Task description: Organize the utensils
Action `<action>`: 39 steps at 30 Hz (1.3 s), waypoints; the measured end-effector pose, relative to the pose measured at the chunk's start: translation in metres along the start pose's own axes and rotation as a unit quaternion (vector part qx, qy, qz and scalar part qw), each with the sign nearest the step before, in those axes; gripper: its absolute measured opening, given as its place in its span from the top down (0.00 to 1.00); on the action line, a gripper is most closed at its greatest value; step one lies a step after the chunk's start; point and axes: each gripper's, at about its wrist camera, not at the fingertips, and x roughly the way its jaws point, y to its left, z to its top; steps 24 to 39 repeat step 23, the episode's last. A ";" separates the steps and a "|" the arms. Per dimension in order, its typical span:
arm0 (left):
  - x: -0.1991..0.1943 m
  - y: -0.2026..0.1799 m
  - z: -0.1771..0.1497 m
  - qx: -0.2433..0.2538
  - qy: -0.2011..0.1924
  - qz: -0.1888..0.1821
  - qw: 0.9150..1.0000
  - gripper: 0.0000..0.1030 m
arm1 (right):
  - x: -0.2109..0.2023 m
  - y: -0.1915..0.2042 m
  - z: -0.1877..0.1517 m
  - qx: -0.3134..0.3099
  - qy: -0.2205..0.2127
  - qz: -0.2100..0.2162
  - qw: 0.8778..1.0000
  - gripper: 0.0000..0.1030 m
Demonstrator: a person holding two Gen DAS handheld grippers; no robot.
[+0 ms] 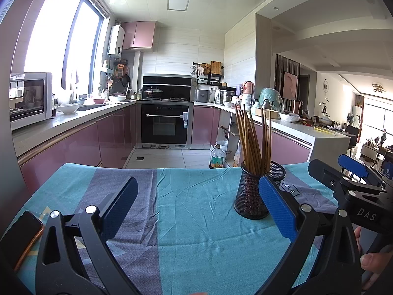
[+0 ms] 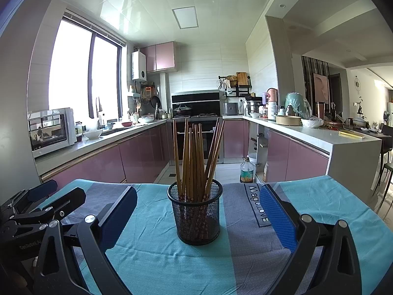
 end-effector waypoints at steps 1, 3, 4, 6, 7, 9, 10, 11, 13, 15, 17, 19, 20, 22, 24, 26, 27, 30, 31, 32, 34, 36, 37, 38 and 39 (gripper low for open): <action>0.000 0.000 0.000 0.000 0.000 0.000 1.000 0.06 | 0.000 0.000 0.000 0.001 0.000 0.000 1.000 0.06; 0.000 0.000 0.000 -0.001 0.000 -0.001 1.000 0.06 | 0.000 0.000 0.000 0.001 0.000 0.000 1.000 0.06; 0.000 0.000 0.000 0.000 0.000 0.000 1.000 0.06 | 0.000 0.001 0.000 0.001 0.001 0.000 1.000 0.06; 0.000 0.000 0.000 0.000 0.000 0.000 1.000 0.06 | 0.001 0.001 0.000 0.001 0.001 0.001 1.000 0.06; 0.000 0.000 0.000 0.001 0.000 0.000 1.000 0.06 | 0.001 0.001 0.000 0.001 0.001 0.001 1.000 0.06; 0.000 0.000 -0.001 -0.001 0.000 0.000 1.000 0.06 | 0.001 0.001 0.000 0.001 0.001 0.001 1.000 0.06; -0.001 0.000 -0.001 0.000 -0.001 0.000 1.000 0.06 | 0.001 0.001 0.000 0.002 0.001 0.001 1.000 0.06; -0.001 -0.001 -0.001 0.003 -0.003 0.002 1.000 0.06 | 0.001 0.001 0.000 0.001 0.001 0.000 1.000 0.06; -0.001 -0.002 -0.001 0.006 -0.003 0.008 1.000 0.06 | 0.001 0.000 0.000 0.001 0.002 0.001 1.000 0.06; 0.000 0.000 -0.001 -0.002 0.003 0.009 1.000 0.06 | 0.002 0.000 -0.001 0.001 0.005 0.001 1.000 0.06; 0.003 0.002 -0.001 -0.008 0.012 0.013 1.000 0.06 | 0.004 -0.003 -0.003 0.000 0.010 0.000 1.000 0.06; 0.008 0.005 -0.002 -0.014 0.023 0.014 1.000 0.06 | 0.008 -0.010 -0.005 -0.003 0.023 -0.010 1.000 0.06; 0.010 0.007 -0.003 -0.015 0.030 0.017 0.999 0.06 | 0.012 -0.015 -0.007 -0.004 0.034 -0.017 0.999 0.06; 0.016 0.010 -0.005 -0.013 0.045 0.025 0.999 0.06 | 0.024 -0.032 -0.011 -0.003 0.065 -0.032 0.997 0.06; 0.020 0.012 -0.006 -0.013 0.054 0.028 0.998 0.06 | 0.031 -0.043 -0.015 -0.002 0.085 -0.046 0.995 0.06; 0.020 0.012 -0.006 -0.013 0.054 0.028 0.998 0.06 | 0.031 -0.043 -0.015 -0.002 0.085 -0.046 0.995 0.06; 0.020 0.012 -0.006 -0.013 0.054 0.028 0.998 0.06 | 0.031 -0.043 -0.015 -0.002 0.085 -0.046 0.995 0.06; 0.020 0.012 -0.006 -0.013 0.054 0.028 0.998 0.06 | 0.031 -0.043 -0.015 -0.002 0.085 -0.046 0.995 0.06; 0.020 0.012 -0.006 -0.013 0.054 0.028 0.998 0.06 | 0.031 -0.043 -0.015 -0.002 0.085 -0.046 0.995 0.06; 0.020 0.012 -0.006 -0.013 0.054 0.028 0.998 0.06 | 0.031 -0.043 -0.015 -0.002 0.085 -0.046 0.995 0.06; 0.020 0.012 -0.006 -0.013 0.054 0.028 0.998 0.06 | 0.031 -0.043 -0.015 -0.002 0.085 -0.046 0.995 0.06; 0.020 0.012 -0.006 -0.013 0.054 0.028 0.998 0.06 | 0.031 -0.043 -0.015 -0.002 0.085 -0.046 0.995 0.06; 0.020 0.012 -0.006 -0.013 0.054 0.028 0.998 0.06 | 0.031 -0.043 -0.015 -0.002 0.085 -0.046 0.995 0.06; 0.020 0.012 -0.006 -0.013 0.054 0.028 0.998 0.06 | 0.031 -0.043 -0.015 -0.002 0.085 -0.046 0.995 0.06; 0.020 0.012 -0.006 -0.013 0.054 0.028 0.998 0.06 | 0.031 -0.043 -0.015 -0.002 0.085 -0.046 0.995 0.06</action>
